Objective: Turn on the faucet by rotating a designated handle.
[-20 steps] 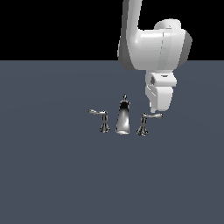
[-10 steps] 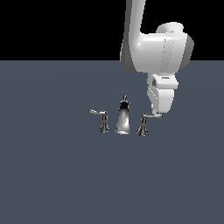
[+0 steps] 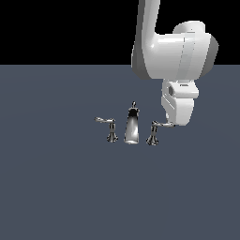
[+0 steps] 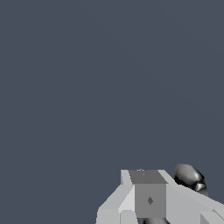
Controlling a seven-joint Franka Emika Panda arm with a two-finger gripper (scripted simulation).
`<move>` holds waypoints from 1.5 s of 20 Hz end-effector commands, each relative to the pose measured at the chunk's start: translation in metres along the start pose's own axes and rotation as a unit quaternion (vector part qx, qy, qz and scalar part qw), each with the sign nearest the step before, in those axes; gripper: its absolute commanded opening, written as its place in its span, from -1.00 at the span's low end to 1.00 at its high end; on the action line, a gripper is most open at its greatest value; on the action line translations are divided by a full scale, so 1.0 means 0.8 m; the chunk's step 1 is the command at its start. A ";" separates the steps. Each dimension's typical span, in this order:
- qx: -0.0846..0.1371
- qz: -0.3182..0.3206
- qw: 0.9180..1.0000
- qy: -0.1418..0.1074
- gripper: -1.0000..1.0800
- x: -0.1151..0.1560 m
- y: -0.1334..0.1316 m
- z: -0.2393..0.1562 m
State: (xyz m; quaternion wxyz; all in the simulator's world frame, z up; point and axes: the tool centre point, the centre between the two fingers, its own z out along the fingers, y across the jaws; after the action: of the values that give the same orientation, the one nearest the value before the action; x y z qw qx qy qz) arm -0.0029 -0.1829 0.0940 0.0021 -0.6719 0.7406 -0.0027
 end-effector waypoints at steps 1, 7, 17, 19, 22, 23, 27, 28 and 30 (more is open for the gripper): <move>-0.003 0.003 1.000 0.000 -1.00 0.009 0.016 0.000; 0.001 -0.002 1.000 -0.001 -1.00 -0.002 0.021 0.000; -0.002 0.002 1.000 0.000 -1.00 -0.009 0.064 0.000; -0.003 0.003 1.000 0.000 -1.00 -0.011 0.073 0.000; -0.001 0.006 1.000 0.001 -1.00 -0.005 0.071 -0.001; -0.001 0.006 1.000 0.001 -1.00 -0.010 0.074 -0.001; -0.001 0.005 1.000 0.001 -1.00 -0.031 0.084 -0.001; -0.002 0.005 1.000 0.000 -1.00 -0.037 0.087 -0.001; -0.002 0.004 1.000 0.000 -1.00 -0.047 0.092 -0.001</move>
State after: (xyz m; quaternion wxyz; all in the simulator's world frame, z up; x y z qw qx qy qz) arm -0.0715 -0.1582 0.0945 -0.0002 -0.6596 0.7516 -0.0045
